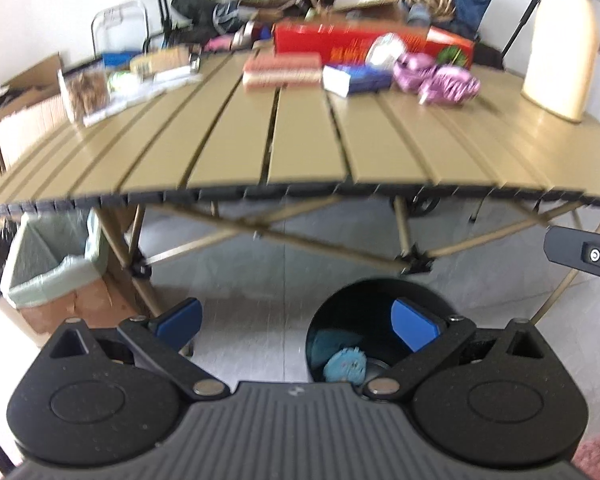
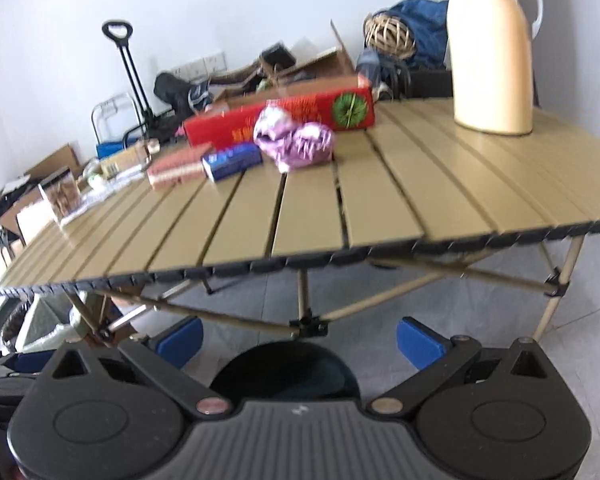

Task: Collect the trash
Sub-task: 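Close the right gripper on the pink satin scrunchie while the left tool approaches the sponge, then lift the scrunchie with the right gripper while the left gripper closes on the pink sponge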

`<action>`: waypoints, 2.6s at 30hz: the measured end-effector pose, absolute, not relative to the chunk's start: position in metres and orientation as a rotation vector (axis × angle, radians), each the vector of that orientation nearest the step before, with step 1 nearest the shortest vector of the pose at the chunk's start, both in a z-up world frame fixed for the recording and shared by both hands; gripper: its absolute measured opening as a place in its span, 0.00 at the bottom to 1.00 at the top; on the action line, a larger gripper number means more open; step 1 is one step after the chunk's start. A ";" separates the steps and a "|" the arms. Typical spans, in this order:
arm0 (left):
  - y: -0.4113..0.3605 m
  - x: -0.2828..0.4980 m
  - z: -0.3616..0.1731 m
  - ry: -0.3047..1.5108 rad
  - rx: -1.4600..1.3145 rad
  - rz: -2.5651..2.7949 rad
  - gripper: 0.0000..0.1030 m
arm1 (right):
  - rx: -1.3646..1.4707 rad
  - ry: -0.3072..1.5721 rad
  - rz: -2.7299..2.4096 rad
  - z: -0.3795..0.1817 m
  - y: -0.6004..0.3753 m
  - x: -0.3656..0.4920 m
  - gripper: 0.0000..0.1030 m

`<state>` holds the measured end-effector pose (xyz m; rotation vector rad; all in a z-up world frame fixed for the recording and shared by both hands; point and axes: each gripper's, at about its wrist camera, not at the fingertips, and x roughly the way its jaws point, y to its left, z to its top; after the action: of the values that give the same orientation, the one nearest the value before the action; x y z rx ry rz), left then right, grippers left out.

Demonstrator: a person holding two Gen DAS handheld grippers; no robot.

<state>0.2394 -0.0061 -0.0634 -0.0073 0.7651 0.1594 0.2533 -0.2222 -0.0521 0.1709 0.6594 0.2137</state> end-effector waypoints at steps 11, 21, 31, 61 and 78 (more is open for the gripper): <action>-0.020 0.237 -0.013 0.611 -0.007 0.125 1.00 | 0.217 0.468 0.210 -0.002 -0.237 0.247 1.00; -0.017 0.272 0.016 0.526 -0.048 0.143 1.00 | 0.196 0.329 0.230 0.027 -0.229 0.273 1.00; -0.006 0.333 0.022 0.516 -0.087 0.166 1.00 | 0.183 0.286 0.189 0.028 -0.217 0.348 1.00; 0.038 0.441 -0.010 0.594 -0.102 0.205 1.00 | 0.126 0.625 0.184 -0.050 -0.174 0.529 0.71; 0.048 0.438 -0.005 0.580 -0.137 0.198 1.00 | 0.224 0.518 0.162 -0.038 -0.197 0.487 0.29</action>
<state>0.4377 0.0481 -0.0047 -0.1371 0.5801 0.1976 0.4874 -0.1971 -0.0384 0.2243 0.5184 0.1618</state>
